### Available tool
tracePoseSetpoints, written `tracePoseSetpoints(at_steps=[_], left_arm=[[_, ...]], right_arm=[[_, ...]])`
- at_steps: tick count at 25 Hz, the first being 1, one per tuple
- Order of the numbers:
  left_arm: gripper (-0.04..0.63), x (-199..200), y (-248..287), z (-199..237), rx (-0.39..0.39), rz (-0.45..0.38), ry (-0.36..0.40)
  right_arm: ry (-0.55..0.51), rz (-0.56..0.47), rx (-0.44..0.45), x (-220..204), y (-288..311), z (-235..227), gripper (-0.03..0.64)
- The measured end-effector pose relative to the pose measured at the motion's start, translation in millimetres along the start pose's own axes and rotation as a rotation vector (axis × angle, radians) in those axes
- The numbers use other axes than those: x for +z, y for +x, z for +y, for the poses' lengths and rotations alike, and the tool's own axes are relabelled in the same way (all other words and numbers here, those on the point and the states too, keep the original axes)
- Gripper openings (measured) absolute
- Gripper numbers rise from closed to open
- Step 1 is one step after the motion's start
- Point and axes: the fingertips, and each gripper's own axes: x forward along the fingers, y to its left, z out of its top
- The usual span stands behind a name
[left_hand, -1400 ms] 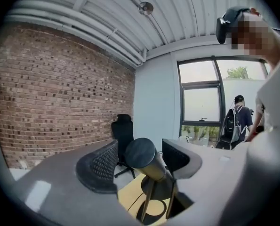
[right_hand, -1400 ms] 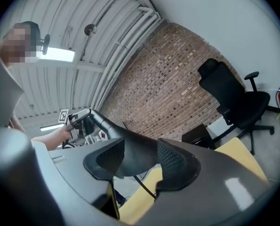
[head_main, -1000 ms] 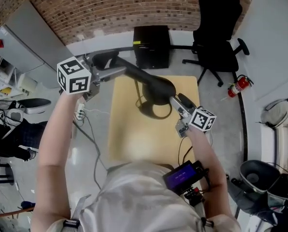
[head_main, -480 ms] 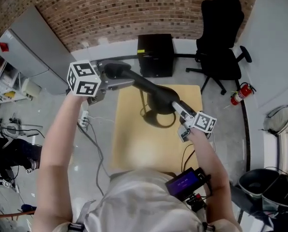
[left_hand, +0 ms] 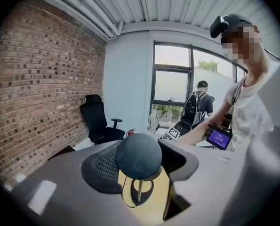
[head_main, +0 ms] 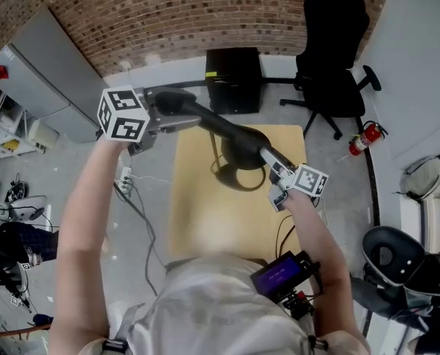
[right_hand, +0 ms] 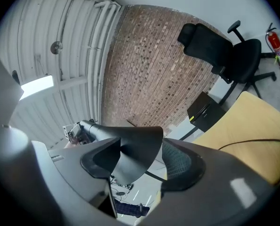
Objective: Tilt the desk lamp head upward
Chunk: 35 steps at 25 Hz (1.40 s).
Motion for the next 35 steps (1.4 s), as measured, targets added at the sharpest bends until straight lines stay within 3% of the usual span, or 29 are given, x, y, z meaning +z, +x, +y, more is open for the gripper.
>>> tracePoseSetpoints(at_steps=[5,8,12,19,25,35], left_arm=[[0.242,-5,0,4,0.038,0.051,0.035],[0.239,-5,0,3,0.042,0.071,0.025],[0.236,-7,0,0,0.036,0.072,0.007],[0.235,-12,-2,1,0.029,0.032,-0.033],[0.235,-11,-3,0,0.034,-0.016,-0.077],[0.233,-20,-5,5,0.030,-0.082,-0.152]], right_arm=[[0.004,0.005,-0.012,0,1,-1,0.287],[0.010,0.006,-0.050,-1,-3,-7,0.287],[-0.001,-0.006,-0.038,1,-5,-3,0.287],[-0.054,-0.015,-0.053,17,-10,5,0.284],[-0.079,-0.010,-0.131,32,-24,5,0.284],[-0.165,-0.008,-0.179,61,-28,17,0.278]])
